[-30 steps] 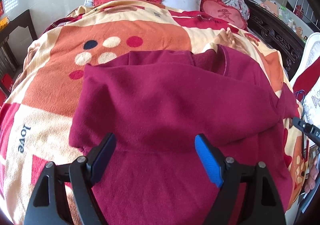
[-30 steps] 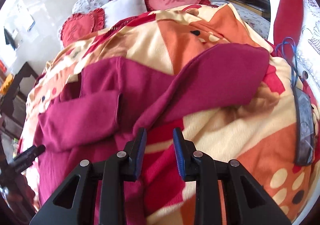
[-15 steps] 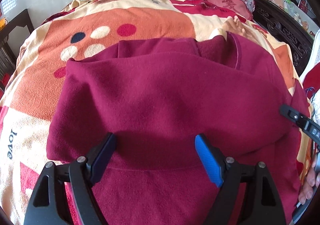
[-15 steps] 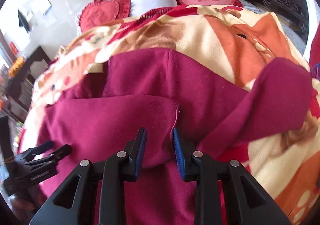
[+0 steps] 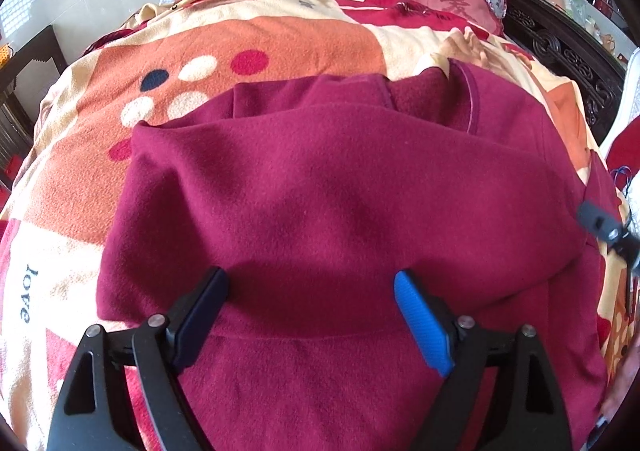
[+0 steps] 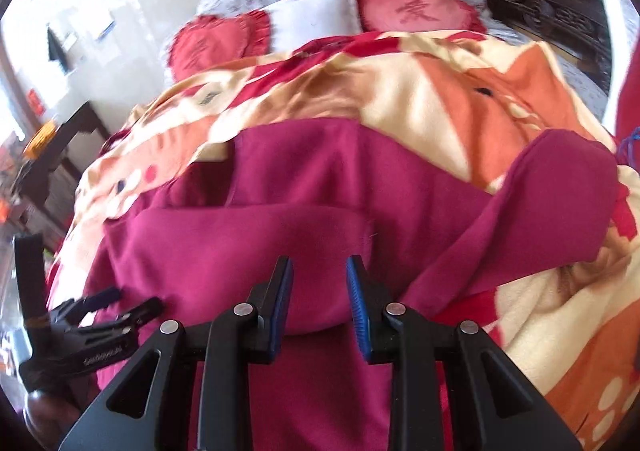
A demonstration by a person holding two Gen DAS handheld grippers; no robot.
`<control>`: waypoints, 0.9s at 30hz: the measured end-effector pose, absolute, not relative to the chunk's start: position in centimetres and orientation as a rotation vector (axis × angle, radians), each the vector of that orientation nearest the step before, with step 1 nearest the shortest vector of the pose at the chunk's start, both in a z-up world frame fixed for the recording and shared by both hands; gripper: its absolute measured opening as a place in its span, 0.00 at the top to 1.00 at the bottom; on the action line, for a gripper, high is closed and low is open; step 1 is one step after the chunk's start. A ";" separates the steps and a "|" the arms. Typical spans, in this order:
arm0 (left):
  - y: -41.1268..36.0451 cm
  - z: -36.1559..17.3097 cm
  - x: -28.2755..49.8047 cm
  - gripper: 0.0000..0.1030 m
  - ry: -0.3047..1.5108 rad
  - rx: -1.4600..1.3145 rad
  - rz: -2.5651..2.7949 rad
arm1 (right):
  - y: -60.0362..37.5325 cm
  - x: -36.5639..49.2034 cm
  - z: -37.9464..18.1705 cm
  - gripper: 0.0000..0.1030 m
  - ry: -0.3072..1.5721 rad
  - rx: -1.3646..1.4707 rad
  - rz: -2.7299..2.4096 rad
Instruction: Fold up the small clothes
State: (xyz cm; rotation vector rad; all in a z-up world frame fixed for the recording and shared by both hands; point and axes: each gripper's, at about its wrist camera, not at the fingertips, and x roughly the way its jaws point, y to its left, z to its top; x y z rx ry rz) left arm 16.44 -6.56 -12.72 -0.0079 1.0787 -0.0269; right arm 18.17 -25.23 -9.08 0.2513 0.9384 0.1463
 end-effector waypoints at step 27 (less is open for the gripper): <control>-7.1 -11.0 17.1 0.14 1.093 0.000 -0.048 | -42.4 27.6 -9.7 0.76 1.000 0.362 -0.363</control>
